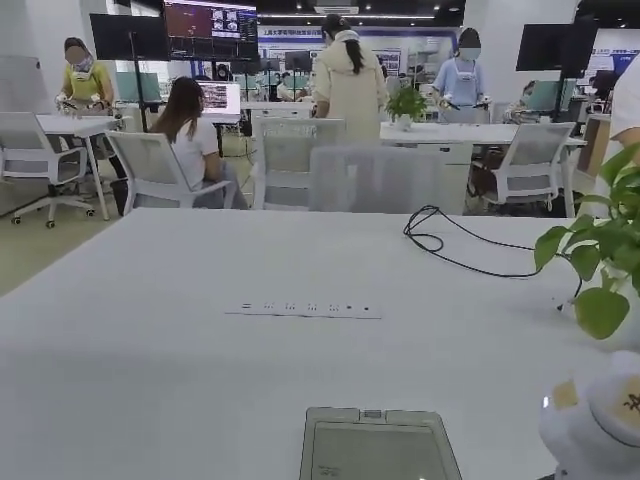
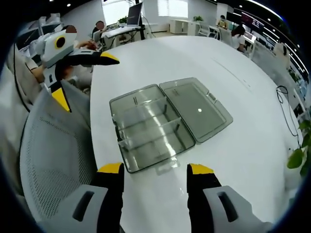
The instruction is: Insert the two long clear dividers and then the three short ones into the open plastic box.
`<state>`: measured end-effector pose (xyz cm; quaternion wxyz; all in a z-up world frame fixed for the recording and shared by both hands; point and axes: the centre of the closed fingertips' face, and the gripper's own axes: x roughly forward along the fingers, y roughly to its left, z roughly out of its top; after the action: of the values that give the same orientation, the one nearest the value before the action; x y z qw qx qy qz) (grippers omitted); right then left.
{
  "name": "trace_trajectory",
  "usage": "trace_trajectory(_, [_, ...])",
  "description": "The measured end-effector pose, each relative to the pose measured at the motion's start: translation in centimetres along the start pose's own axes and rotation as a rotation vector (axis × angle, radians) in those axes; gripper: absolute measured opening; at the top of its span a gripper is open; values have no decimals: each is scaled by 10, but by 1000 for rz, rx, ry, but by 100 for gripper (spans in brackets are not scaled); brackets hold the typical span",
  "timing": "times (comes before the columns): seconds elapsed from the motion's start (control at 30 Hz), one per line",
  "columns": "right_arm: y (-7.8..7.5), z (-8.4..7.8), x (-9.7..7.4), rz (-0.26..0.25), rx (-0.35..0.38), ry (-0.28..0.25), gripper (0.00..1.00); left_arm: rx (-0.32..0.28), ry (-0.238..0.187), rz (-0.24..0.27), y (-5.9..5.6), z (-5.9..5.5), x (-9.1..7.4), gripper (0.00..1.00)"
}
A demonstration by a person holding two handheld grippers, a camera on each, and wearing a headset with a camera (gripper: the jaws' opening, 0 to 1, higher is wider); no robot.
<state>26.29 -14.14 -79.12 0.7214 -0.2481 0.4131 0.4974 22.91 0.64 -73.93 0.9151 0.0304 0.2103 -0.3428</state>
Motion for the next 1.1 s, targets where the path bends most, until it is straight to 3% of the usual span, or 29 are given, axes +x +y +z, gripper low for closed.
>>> trace_trajectory(0.6, [-12, -50, 12, 66, -166, 84, 50, -14, 7, 29, 4, -1, 1, 91])
trace_trajectory(0.83, [-14, -64, 18, 101, -287, 122, 44, -22, 10, 36, 5, -2, 3, 90])
trace_trajectory(1.1, [-17, -71, 24, 113, -353, 138, 39, -26, 13, 44, 7, -2, 4, 89])
